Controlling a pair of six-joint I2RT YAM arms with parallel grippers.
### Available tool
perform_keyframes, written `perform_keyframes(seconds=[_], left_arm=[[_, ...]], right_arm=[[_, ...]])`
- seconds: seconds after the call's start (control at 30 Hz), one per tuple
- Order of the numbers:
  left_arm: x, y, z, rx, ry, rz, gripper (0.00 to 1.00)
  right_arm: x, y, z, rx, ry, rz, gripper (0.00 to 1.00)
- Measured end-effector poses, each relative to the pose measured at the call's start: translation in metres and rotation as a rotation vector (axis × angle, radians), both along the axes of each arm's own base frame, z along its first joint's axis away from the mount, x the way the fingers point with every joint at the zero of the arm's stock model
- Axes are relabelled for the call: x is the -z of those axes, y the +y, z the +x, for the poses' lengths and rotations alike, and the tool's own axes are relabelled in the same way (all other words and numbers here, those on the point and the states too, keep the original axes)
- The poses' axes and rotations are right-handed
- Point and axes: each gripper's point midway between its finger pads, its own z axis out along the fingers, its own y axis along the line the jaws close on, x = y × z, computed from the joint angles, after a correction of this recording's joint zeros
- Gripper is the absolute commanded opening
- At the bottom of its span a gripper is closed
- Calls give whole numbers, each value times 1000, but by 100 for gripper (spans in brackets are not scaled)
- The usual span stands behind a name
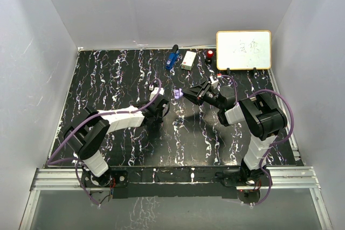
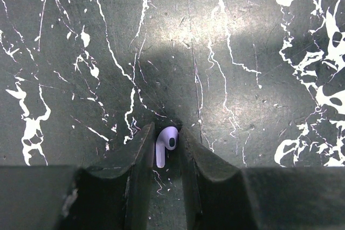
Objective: Insert the wireless bluetooth earbuds into the charging case
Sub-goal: Pick up the earbud from the center of the board.
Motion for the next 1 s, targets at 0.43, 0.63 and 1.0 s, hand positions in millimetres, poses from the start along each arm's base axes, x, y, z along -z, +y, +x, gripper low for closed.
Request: perform_keyframes(seconds=[0.43,0.63,1.0], left_arm=[[0,-1,2,-1,0,1,8],[0,-1,3,-1,-1,3,0],[-31,5,12,8,-116,-18,0]], right_arm=[[0,0,0,0,2,2,0],[0,0,0,0,2,2,0],[0,0,0,0,2,2,0]])
